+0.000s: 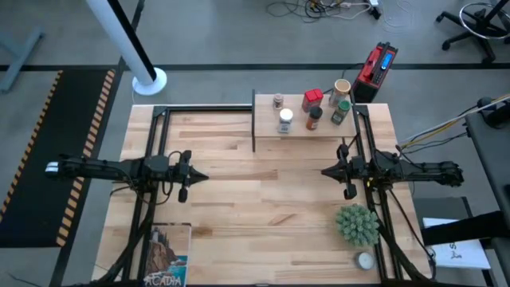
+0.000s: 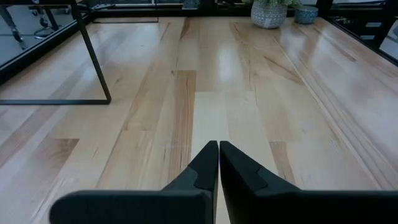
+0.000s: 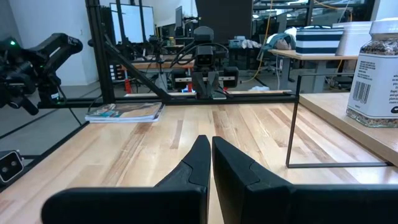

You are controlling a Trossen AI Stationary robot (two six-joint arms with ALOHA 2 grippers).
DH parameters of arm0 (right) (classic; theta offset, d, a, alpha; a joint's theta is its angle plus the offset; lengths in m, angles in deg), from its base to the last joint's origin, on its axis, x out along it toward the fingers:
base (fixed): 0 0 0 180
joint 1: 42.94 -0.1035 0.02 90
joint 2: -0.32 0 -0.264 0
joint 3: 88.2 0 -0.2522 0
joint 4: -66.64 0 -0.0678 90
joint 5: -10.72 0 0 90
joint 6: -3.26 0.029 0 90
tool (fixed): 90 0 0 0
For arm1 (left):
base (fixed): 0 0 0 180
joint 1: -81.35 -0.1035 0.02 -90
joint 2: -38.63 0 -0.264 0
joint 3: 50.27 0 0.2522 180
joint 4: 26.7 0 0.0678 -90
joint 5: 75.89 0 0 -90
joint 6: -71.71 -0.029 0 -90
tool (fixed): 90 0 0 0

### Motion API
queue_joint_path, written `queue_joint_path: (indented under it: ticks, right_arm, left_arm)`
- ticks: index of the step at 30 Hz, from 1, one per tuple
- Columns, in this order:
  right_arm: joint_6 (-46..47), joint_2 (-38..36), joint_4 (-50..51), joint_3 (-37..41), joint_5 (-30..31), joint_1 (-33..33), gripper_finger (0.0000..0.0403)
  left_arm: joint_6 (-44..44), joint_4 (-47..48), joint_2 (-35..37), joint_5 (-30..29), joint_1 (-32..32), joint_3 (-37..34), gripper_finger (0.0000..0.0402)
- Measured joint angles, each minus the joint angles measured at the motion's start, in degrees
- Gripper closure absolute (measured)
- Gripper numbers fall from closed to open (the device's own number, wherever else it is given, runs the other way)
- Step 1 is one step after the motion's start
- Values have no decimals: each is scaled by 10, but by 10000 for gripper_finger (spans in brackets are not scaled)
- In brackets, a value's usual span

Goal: Shelf spices

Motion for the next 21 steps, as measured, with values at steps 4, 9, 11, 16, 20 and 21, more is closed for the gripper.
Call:
queue_joint_path:
  ticks: [4, 9, 11, 16, 20, 21]
  right_arm:
    - [0, 0, 0, 0, 0, 0, 403]
    - [0, 0, -4, 0, 0, 0, 403]
    - [4, 0, -4, 0, 0, 0, 403]
    - [56, 0, -4, 0, 0, 0, 403]
    - [98, 0, -3, 0, 0, 0, 403]
    - [105, 0, -3, 0, 0, 0, 403]
  left_arm:
    - [0, 0, 0, 0, 0, 0, 400]
    - [0, 0, 0, 0, 0, 0, 400]
    - [0, 0, 0, 0, 0, 0, 400]
    - [9, -9, 0, 17, 0, 0, 400]
    - [9, -16, -3, 14, 0, 0, 400]
    - [9, -15, -4, 13, 0, 0, 400]
